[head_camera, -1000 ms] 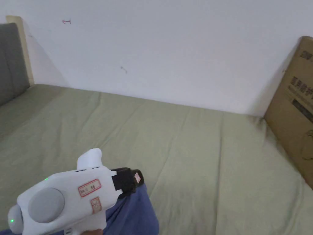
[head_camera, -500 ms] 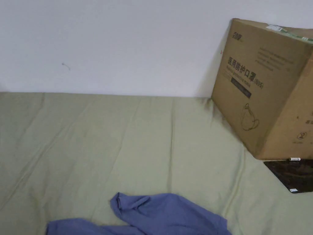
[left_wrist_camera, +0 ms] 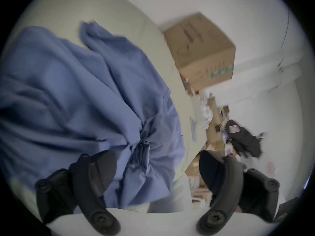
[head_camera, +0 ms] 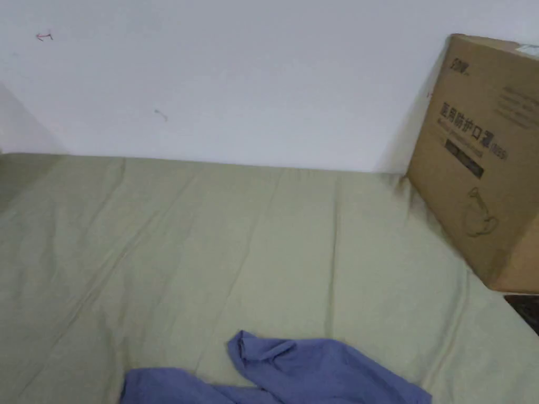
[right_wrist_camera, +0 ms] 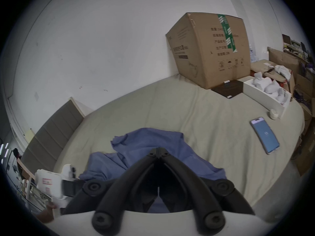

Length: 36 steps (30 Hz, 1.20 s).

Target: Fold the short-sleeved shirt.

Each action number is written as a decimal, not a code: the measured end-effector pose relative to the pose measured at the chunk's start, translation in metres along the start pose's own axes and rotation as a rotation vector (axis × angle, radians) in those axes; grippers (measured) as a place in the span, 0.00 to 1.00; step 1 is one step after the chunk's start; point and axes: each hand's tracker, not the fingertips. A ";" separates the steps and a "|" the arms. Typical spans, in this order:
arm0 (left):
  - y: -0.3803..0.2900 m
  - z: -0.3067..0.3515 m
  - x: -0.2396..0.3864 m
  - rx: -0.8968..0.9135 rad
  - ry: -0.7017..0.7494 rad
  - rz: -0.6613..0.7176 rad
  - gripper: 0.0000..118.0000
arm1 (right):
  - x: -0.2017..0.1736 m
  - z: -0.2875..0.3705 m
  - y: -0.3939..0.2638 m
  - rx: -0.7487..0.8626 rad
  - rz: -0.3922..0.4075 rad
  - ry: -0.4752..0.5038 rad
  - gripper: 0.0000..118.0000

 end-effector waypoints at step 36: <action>0.122 0.016 -0.144 0.109 0.512 0.043 0.04 | 0.003 -0.136 0.060 -0.170 0.252 0.000 0.42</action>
